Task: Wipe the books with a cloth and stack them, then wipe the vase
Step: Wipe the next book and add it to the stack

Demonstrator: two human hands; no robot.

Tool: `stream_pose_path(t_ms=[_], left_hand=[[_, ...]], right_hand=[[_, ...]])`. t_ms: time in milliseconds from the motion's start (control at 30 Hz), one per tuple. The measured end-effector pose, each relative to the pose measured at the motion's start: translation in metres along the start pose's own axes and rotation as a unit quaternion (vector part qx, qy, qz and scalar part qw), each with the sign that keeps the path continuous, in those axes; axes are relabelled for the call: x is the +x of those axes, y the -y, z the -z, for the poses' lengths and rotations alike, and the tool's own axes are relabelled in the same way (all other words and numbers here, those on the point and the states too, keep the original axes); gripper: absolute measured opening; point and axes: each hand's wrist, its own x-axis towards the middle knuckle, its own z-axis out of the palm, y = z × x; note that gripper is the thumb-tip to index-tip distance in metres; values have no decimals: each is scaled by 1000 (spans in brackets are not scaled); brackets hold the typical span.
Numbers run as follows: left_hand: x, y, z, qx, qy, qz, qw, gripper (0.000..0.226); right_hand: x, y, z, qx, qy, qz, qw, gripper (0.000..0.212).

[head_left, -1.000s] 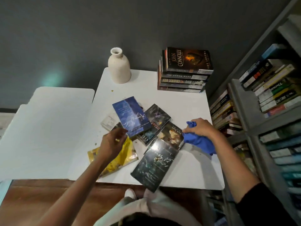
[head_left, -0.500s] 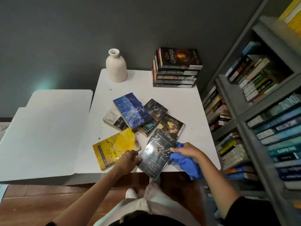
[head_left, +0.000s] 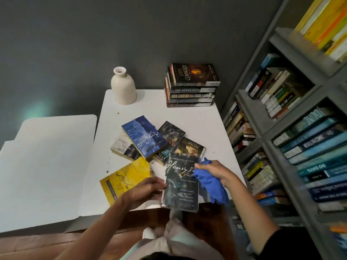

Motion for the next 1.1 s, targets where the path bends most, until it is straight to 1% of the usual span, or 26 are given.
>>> stream_pose_path(t_ms=[33, 100, 133, 167, 200, 233, 300, 367, 400, 500, 567, 667, 733, 800, 867, 933, 967, 1033, 1067, 1100], left_hand=[[-3, -11, 1, -20, 31, -5, 999, 10], [-5, -29, 4, -16, 79, -22, 996, 43], [-5, -37, 5, -11, 82, -34, 996, 54], [-4, -43, 5, -16, 76, -49, 996, 58], [-3, -47, 7, -20, 64, -65, 996, 58], [-5, -54, 5, -20, 52, -80, 995, 54], [-8, -62, 2, -7, 29, -101, 994, 37], [-4, -64, 0, 6, 14, -107, 994, 37], [-3, -65, -1, 16, 15, -109, 994, 38], [1, -65, -4, 31, 24, -103, 994, 40], [3, -66, -4, 9, 15, -102, 995, 39], [8, -68, -5, -36, 5, -114, 993, 39], [13, -73, -7, -83, -16, -132, 988, 37], [20, -79, -11, -126, -24, -147, 981, 43], [26, -85, -16, -145, -19, -169, 975, 45], [29, -92, -21, -152, -17, -187, 970, 51], [31, -94, -23, -156, -10, -186, 970, 56], [30, -98, -25, -165, -2, -178, 970, 57], [27, -101, -24, -171, 5, -169, 971, 57], [28, -103, -21, -184, 16, -158, 970, 62]], right_hand=[[0, 9, 1, 5, 4, 16, 1000, 32], [-1, 27, 2, 2, 6, 43, 999, 37], [-3, 36, 3, 0, 3, 56, 998, 42], [-5, 44, 4, 11, 1, 69, 998, 43], [-8, 51, 6, 36, 4, 80, 996, 40], [-11, 57, 8, 66, 8, 88, 994, 36], [-18, 63, 16, 102, 7, 93, 990, 31], [-21, 62, 24, 135, -6, 100, 986, 23], [-22, 61, 27, 161, -21, 110, 980, 19], [-17, 54, 37, 233, -105, 147, 956, 14], [-16, 52, 42, 237, -150, 163, 946, 11], [-15, 48, 44, 185, -174, 160, 954, 14], [-15, 44, 42, 150, -141, 138, 969, 21], [-18, 45, 36, 121, -62, 100, 986, 27], [-16, 46, 26, 138, 9, 75, 988, 20], [-11, 48, 19, 174, 29, 68, 982, 21], [-6, 49, 19, 188, 24, 71, 979, 22], [1, 54, 24, 211, 19, 87, 974, 28], [3, 56, 29, 220, 26, 91, 971, 28], [3, 60, 34, 222, 36, 96, 970, 23]])
